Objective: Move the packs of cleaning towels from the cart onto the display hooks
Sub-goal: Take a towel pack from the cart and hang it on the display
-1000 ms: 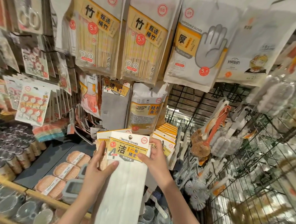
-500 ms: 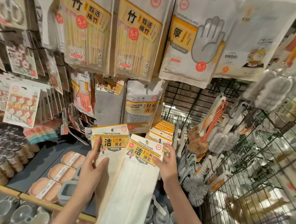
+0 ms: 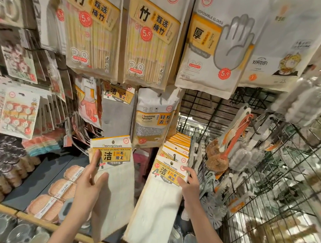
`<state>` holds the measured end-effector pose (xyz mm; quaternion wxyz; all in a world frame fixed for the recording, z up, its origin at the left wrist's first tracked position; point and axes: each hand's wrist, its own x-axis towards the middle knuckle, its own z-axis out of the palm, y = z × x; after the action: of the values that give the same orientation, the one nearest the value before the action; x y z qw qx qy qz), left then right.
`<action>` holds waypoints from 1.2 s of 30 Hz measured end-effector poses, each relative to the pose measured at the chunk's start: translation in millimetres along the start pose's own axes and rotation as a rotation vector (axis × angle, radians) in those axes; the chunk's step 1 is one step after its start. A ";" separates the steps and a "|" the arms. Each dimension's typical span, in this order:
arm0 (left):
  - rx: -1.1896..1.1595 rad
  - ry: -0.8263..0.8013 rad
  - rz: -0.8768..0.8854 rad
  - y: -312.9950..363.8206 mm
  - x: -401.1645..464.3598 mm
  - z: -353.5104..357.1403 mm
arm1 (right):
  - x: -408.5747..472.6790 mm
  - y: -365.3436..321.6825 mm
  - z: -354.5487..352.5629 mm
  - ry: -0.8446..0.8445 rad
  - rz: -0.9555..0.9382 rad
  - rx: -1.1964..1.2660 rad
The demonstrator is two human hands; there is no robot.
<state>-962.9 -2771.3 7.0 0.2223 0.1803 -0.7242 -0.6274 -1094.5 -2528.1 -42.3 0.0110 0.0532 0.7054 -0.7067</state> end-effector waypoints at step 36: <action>0.052 0.017 -0.046 -4.0 5.2 -6.5 | 19.9 26.2 -0.7 -0.009 -0.016 -0.144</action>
<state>-963.8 -2780.0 4.2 0.2092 0.2082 -0.7339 -0.6117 -1111.9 -2526.3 -70.2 0.0122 0.0436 0.7546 -0.6546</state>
